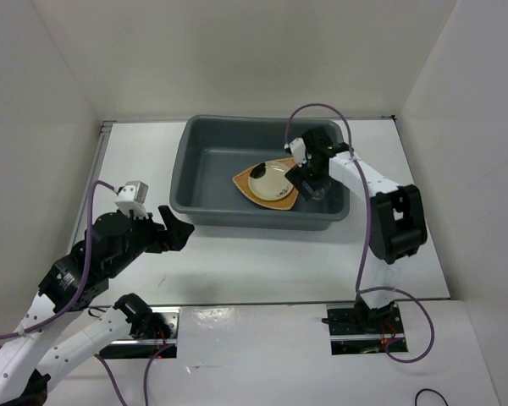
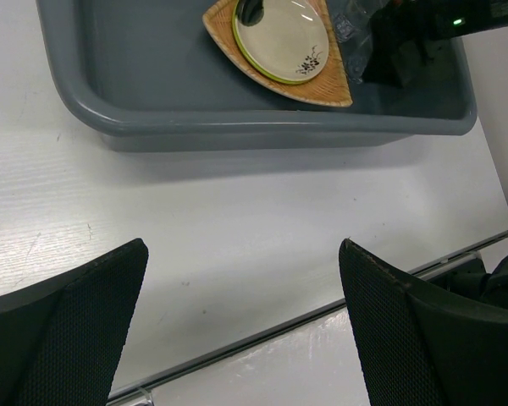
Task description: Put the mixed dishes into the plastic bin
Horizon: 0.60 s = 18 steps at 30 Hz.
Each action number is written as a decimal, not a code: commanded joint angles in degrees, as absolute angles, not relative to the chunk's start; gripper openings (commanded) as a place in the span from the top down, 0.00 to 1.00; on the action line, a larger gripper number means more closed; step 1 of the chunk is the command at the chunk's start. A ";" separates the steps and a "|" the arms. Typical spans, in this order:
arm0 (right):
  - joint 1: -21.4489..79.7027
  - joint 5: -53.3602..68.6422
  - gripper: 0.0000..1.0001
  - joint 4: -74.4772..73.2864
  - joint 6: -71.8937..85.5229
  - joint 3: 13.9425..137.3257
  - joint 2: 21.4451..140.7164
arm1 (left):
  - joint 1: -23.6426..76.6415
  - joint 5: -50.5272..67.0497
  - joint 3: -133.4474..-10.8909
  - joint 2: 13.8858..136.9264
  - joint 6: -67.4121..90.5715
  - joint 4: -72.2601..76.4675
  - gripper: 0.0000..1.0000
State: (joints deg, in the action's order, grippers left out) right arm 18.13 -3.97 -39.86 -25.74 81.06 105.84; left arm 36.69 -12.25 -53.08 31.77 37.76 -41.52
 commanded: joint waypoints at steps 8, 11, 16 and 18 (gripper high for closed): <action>15.04 -7.47 0.02 -41.39 -18.72 72.97 67.26 | 37.00 -13.01 -52.82 31.11 37.97 -39.55 0.00; 13.28 -6.94 0.02 -44.90 -19.34 64.97 59.17 | 37.00 -13.54 -52.82 30.59 37.97 -39.55 0.00; 3.17 -1.69 0.02 -46.41 -17.06 64.42 50.99 | 37.00 -12.92 -52.82 29.45 37.97 -39.02 0.00; 0.02 -0.70 0.02 -45.62 -16.44 63.20 48.43 | 37.00 -12.92 -52.82 29.44 37.97 -39.02 0.00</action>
State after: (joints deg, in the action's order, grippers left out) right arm 2.90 -3.86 -45.45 -18.68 64.34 51.16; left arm 36.69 -12.73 -53.04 30.15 37.76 -41.47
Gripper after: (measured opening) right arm 0.983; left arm 0.997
